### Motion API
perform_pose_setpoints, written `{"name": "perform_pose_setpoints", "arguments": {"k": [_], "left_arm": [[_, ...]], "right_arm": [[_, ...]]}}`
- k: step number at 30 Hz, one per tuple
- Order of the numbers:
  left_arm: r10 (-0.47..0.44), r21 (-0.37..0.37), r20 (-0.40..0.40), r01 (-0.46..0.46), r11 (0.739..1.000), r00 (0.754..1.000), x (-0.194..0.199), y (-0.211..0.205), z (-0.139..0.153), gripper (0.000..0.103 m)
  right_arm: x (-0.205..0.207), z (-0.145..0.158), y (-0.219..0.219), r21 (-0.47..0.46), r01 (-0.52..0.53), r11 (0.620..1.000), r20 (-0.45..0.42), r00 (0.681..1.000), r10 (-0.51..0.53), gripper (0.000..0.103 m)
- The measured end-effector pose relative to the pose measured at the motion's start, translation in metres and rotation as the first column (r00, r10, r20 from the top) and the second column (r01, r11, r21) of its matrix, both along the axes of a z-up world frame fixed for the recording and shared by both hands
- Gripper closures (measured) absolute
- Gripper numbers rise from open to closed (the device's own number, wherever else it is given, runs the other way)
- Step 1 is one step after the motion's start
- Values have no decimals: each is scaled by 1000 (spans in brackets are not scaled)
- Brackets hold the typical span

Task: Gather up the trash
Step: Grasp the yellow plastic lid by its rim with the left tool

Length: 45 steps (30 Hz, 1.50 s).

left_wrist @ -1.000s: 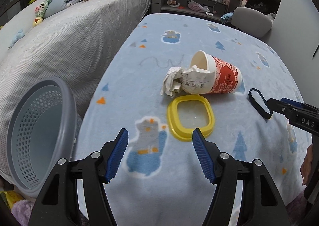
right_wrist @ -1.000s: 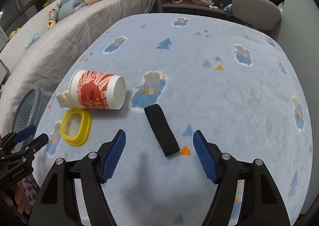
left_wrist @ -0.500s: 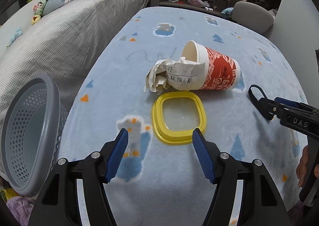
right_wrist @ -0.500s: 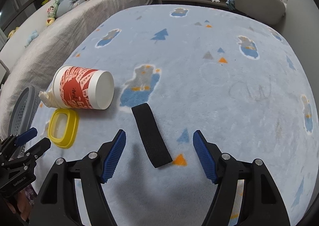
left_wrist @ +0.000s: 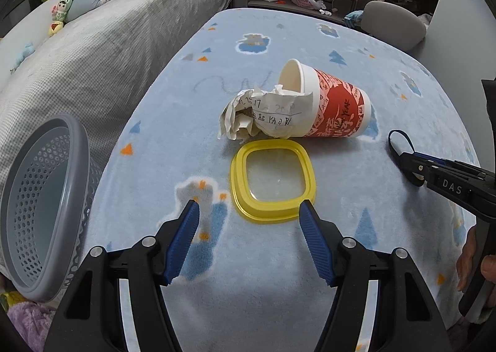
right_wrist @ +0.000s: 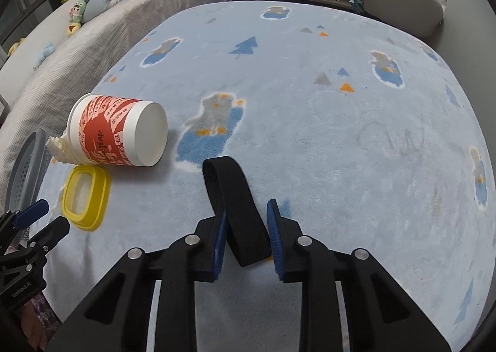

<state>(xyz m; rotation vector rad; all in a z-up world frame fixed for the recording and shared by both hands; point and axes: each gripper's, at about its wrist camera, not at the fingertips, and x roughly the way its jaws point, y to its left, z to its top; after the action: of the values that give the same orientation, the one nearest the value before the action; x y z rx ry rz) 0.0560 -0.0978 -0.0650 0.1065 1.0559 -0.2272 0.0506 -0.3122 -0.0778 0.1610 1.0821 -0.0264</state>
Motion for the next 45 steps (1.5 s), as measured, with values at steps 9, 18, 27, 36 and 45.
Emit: {"name": "perform_pose_setpoints", "arguments": {"k": [9,18,27,36,45], "left_arm": [[3,-18,-2,-3,1000,1000,-1,0,2,39],[-26,-41,6,26,999,1000,2,-12,6,33],[-5,-43,-26,4,999,1000,14,-17,-4,33],[-8,-19,-54,7,1000,999,24,-24,-17,33],[1,10,-44,-1,1000,999,31,-31,-26,29]], "right_arm": [[-4,12,-1,48,4,999,30,1000,-5,84],[-6,20,-4,78,8,997,52,999,-12,85],[-8,24,-6,90,6,996,61,998,-11,85],[-9,24,-6,98,0,995,59,998,-6,85],[-10,25,-4,103,-5,995,60,998,-1,85]]}}
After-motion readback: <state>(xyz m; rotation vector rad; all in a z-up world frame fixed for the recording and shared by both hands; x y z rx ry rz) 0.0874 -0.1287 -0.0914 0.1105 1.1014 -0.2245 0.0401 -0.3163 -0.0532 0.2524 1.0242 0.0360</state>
